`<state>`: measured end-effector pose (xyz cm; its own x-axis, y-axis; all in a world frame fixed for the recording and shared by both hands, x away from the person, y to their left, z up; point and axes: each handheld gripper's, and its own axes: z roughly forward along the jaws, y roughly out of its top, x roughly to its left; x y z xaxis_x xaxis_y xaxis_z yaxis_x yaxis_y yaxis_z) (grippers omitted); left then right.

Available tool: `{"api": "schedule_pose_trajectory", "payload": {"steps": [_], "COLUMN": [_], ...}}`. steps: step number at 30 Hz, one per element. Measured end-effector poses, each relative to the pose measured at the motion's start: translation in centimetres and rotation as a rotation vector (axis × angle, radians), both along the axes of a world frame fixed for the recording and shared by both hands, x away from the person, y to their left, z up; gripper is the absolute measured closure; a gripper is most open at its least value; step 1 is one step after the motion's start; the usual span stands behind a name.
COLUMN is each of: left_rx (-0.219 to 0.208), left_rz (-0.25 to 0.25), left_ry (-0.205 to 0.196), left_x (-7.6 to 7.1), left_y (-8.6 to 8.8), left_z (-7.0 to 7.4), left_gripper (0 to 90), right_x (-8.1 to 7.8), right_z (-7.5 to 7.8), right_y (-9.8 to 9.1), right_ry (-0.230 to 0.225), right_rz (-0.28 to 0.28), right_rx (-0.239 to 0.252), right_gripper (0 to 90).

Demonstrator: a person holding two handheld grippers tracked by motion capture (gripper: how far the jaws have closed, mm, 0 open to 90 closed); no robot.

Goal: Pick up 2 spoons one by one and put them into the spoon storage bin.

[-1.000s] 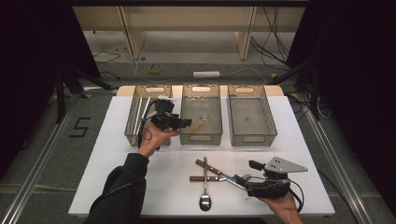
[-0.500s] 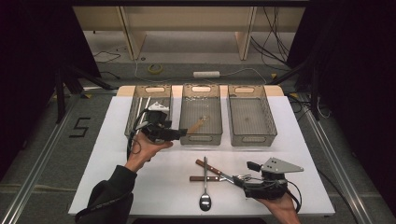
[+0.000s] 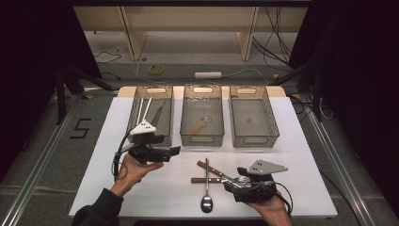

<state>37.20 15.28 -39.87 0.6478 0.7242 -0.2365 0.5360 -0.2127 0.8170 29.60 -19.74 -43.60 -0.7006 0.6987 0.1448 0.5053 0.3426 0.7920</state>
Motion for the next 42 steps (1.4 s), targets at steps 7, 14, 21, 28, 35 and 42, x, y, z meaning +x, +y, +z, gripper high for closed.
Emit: {"api": "schedule_pose_trajectory", "payload": {"steps": [7,14,21,28,35,42], "left_rx": [0.014,0.008,0.013,0.013,0.016,0.024], "left_rz": [0.022,0.024,0.025,0.038,0.034,0.015], "left_ry": [-0.032,-0.083,-0.109,-0.112,-0.115,-0.116], "left_x": [-2.0,-3.3,-4.0,-4.5,-4.6,-4.8], "left_y": [1.1,1.8,2.4,2.8,2.6,2.3], "left_z": [-1.0,-1.1,-1.6,-1.8,-1.8,-1.9], "left_gripper": [18.0,17.7,17.5,17.5,17.5,17.5], "right_x": [0.4,0.7,1.0,1.2,1.5,1.7], "right_z": [-0.3,-1.0,-1.6,-2.2,-2.6,-3.0], "right_y": [2.4,4.4,5.3,6.1,6.8,7.3], "right_ry": [0.057,0.125,0.173,0.188,0.216,0.221], "right_rz": [0.035,0.076,0.099,0.109,0.113,0.108], "right_rx": [-0.046,-0.08,-0.114,-0.149,-0.163,-0.189], "right_gripper": [29.9,33.0,36.1,38.4,42.4,47.9]}}
